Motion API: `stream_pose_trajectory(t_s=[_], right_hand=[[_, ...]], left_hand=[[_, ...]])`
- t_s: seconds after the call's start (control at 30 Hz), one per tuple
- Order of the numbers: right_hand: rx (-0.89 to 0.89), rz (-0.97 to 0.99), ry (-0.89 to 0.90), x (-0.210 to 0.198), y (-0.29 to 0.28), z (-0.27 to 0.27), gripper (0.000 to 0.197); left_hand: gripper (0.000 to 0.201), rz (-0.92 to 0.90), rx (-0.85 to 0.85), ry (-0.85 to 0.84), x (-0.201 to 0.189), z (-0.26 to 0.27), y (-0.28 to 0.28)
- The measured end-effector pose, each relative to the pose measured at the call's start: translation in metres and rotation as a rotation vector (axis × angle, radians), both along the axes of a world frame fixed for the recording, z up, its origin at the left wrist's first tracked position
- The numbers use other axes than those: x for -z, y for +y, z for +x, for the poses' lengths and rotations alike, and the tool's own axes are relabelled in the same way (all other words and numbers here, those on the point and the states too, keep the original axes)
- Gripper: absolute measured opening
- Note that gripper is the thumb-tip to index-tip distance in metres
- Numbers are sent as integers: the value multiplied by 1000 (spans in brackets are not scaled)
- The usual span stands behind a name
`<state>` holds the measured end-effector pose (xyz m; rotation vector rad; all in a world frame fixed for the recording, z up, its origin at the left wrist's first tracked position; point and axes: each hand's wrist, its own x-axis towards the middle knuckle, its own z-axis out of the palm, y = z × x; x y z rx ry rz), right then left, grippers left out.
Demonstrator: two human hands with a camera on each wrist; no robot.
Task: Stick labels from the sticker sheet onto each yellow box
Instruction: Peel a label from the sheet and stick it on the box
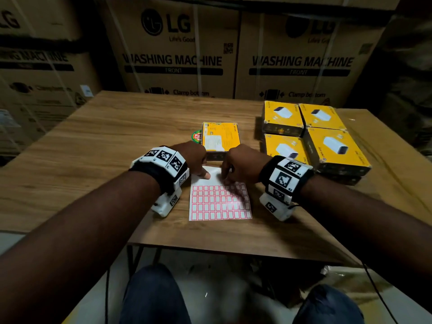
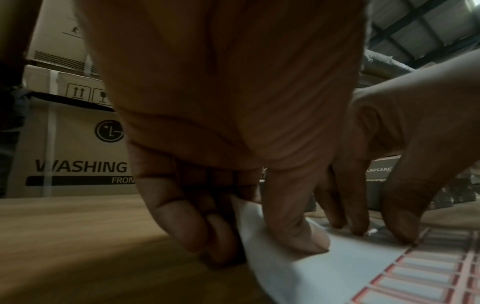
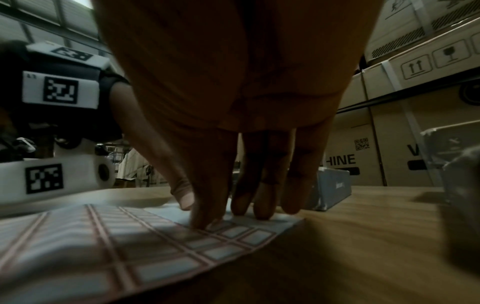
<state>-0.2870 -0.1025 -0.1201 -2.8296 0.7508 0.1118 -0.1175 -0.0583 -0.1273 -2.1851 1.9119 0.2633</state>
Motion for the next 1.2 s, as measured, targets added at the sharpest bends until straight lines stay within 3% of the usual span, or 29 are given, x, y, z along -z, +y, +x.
stream_pose_trajectory(t_s=[0.33, 0.67, 0.93, 1.1, 1.2], right_hand=[[31, -62, 11, -1, -1, 0, 15], [-2, 36, -20, -11, -6, -7, 10], [24, 43, -155, -22, -19, -8, 14], [100, 18, -179, -28, -32, -6, 30], [88, -54, -162, -32, -39, -3, 20]], left_hand=[[47, 33, 4, -33, -2, -5, 0], [41, 35, 20, -28, -4, -12, 4], [42, 20, 24, 74, -23, -5, 5], [33, 3, 15, 215, -43, 8, -1], [19, 75, 27, 275, -41, 13, -2]])
